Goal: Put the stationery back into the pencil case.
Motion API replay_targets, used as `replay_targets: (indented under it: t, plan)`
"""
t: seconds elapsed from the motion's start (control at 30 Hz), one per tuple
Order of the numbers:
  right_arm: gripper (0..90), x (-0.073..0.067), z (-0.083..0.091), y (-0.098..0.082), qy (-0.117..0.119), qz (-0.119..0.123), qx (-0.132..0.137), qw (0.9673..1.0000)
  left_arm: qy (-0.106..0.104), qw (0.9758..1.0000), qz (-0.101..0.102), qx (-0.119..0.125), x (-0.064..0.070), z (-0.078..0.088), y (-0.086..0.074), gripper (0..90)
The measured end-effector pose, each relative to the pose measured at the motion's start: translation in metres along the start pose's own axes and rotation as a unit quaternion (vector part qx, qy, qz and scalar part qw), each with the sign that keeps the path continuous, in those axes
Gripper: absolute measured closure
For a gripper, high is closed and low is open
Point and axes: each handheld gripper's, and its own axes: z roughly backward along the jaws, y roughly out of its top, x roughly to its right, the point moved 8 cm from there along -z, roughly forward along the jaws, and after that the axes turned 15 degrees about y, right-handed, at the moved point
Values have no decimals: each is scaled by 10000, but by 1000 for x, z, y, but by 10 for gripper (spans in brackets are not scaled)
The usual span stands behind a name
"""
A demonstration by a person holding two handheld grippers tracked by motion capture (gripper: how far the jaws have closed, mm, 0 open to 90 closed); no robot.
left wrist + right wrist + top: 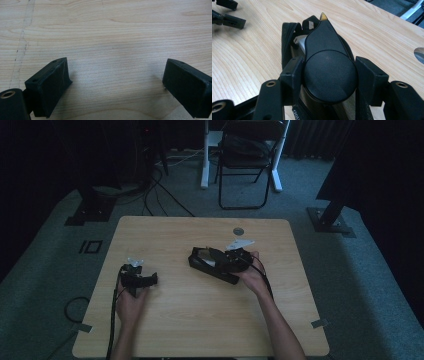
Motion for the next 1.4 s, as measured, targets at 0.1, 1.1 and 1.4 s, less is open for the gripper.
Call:
replay_targets:
  t: [0.1, 1.1, 1.4]
  plan:
    - [417, 1, -2, -2, -12, -3, -53, 10000, 1, 10000, -3, 0, 0, 0, 0, 72]
    - [414, 3, -25, -10, 30, -102, -506, 9987, -3, 10000, -13, -5, 0, 0, 0, 72]
    - [406, 2, -26, -11, 73, -111, -535, 9985, 0, 10000, -13, -5, 0, 0, 0, 72]
